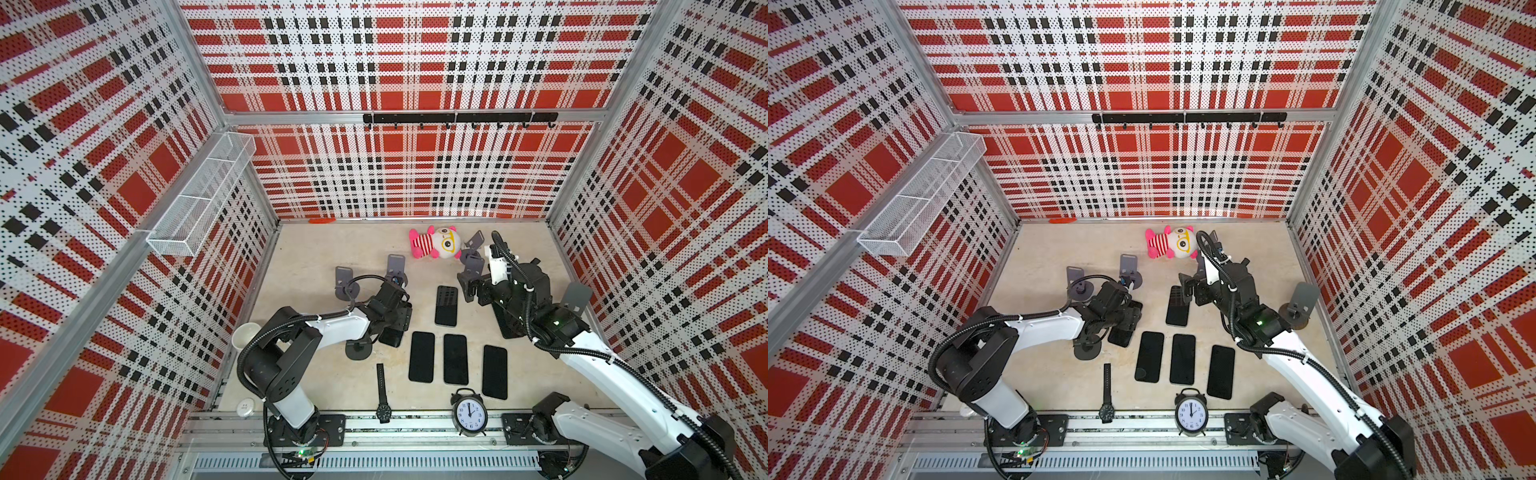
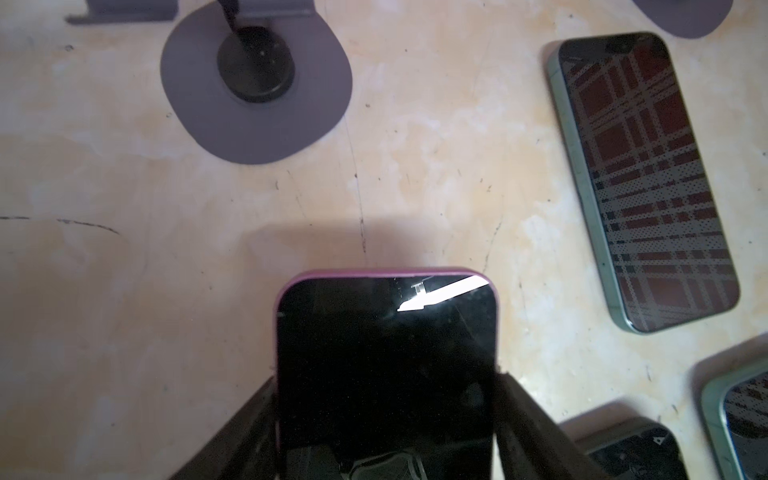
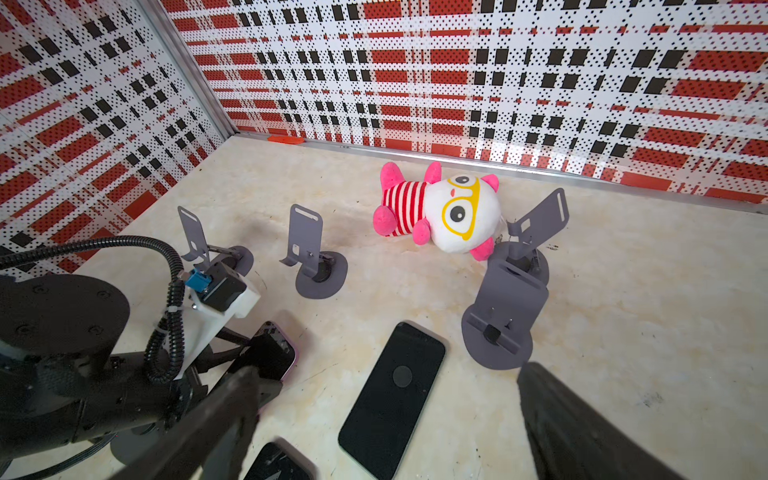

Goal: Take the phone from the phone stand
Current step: 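Set the purple-edged phone flat on the table beside the black phones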

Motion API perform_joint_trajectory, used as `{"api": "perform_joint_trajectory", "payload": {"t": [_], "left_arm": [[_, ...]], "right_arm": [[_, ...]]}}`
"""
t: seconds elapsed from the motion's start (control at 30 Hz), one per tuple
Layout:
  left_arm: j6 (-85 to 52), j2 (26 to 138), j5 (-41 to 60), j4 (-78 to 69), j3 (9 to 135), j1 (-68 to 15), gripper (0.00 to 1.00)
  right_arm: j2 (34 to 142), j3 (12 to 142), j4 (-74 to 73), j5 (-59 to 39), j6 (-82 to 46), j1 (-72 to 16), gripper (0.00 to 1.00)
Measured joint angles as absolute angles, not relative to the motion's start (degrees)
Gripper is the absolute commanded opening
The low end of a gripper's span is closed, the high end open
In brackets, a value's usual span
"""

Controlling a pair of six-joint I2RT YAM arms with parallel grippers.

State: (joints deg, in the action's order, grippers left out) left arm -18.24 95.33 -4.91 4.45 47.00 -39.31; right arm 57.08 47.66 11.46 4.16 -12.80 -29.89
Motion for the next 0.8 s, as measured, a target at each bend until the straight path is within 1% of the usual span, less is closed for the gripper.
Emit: {"api": "perform_joint_trajectory", "payload": {"t": [0.47,0.8], "left_arm": [[-19.57,96.62,-6.04,5.67,46.52,-40.23,0.69],[-19.73,96.82,-6.94,5.96,46.68,-40.69,0.74]], "right_arm": [[56.66,46.63,11.20,4.34,-12.62,-29.89,1.00],[55.99,45.65,10.83,4.86,-12.56,-29.89,1.00]]}}
